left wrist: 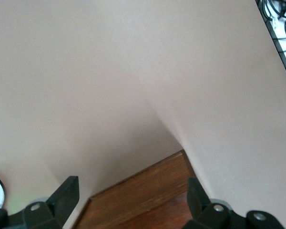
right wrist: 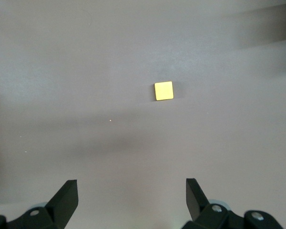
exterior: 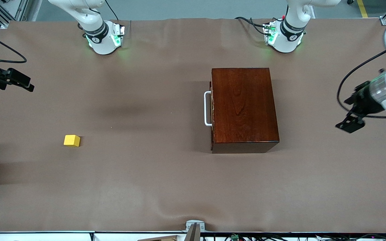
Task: Open drawer, take yellow block, close drawer
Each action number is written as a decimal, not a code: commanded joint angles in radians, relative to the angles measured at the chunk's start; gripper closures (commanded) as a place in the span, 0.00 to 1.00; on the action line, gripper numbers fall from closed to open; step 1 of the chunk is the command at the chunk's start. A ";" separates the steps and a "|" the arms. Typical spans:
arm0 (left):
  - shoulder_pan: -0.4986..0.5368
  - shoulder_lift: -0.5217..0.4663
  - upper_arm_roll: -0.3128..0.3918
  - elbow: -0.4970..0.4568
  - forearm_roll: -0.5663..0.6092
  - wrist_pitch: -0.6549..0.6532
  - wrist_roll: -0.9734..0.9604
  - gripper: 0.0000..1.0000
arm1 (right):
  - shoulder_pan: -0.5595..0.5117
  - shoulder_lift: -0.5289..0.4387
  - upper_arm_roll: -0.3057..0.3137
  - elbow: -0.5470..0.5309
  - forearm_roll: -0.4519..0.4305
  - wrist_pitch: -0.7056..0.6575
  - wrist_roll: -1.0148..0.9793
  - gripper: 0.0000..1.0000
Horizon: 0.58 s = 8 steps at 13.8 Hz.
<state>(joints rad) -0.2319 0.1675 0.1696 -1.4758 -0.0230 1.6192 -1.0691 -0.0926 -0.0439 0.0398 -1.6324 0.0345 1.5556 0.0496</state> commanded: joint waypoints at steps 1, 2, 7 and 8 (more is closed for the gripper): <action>0.009 -0.075 -0.007 -0.081 -0.014 0.004 0.136 0.00 | 0.002 -0.017 0.002 -0.006 -0.011 -0.003 0.001 0.00; 0.026 -0.083 -0.009 -0.086 -0.014 0.002 0.176 0.00 | 0.002 -0.016 0.002 -0.006 -0.011 -0.003 0.001 0.00; 0.061 -0.121 -0.016 -0.084 -0.011 -0.010 0.368 0.00 | 0.002 -0.016 0.002 -0.006 -0.011 -0.003 0.001 0.00; 0.075 -0.132 -0.036 -0.084 -0.011 -0.016 0.409 0.00 | 0.002 -0.016 0.002 -0.006 -0.011 -0.002 0.001 0.00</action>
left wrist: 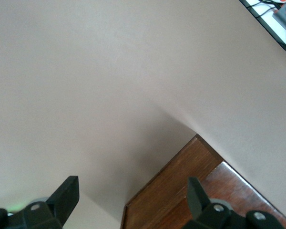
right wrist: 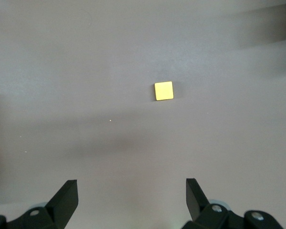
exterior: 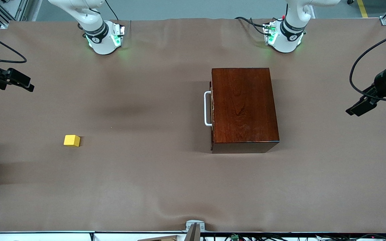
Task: Open drawer, take yellow block, close drawer
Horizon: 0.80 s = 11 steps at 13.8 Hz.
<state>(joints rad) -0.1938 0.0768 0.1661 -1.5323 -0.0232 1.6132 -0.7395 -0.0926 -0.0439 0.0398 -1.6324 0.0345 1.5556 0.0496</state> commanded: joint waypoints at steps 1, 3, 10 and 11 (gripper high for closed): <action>0.060 -0.049 -0.054 -0.026 -0.011 -0.016 0.128 0.00 | 0.002 -0.017 0.002 -0.006 -0.011 -0.003 0.001 0.00; 0.121 -0.057 -0.127 -0.023 -0.009 -0.038 0.210 0.00 | 0.002 -0.017 0.002 -0.006 -0.011 -0.002 0.001 0.00; 0.149 -0.098 -0.195 -0.025 0.021 -0.128 0.523 0.00 | 0.002 -0.016 0.002 -0.006 -0.010 -0.003 0.003 0.00; 0.155 -0.098 -0.227 -0.028 0.058 -0.130 0.548 0.00 | 0.002 -0.017 0.002 -0.006 -0.010 -0.003 0.003 0.00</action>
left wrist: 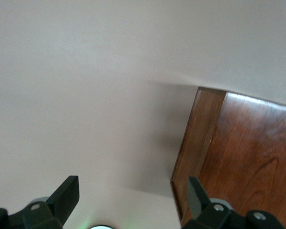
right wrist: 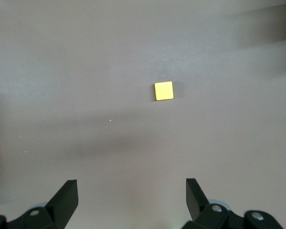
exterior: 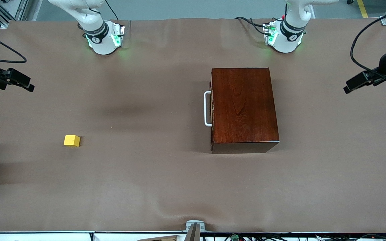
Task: Open drawer, take yellow block, close drawer
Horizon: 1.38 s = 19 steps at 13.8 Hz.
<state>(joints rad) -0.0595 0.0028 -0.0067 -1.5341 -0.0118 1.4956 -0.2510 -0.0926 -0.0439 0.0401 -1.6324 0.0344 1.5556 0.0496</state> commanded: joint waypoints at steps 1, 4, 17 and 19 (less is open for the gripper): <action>0.024 -0.029 -0.077 -0.027 0.064 -0.017 0.074 0.00 | 0.002 -0.017 0.001 -0.006 -0.010 -0.002 0.003 0.00; 0.023 -0.049 -0.085 -0.024 0.064 -0.026 0.159 0.00 | 0.002 -0.017 0.003 -0.006 -0.010 -0.003 0.003 0.00; 0.072 -0.057 -0.111 -0.001 0.049 -0.038 0.269 0.00 | 0.010 -0.016 0.001 -0.006 -0.010 -0.005 0.003 0.00; 0.070 -0.057 -0.111 -0.003 0.047 -0.040 0.260 0.00 | 0.010 -0.016 0.001 -0.006 -0.010 -0.003 0.003 0.00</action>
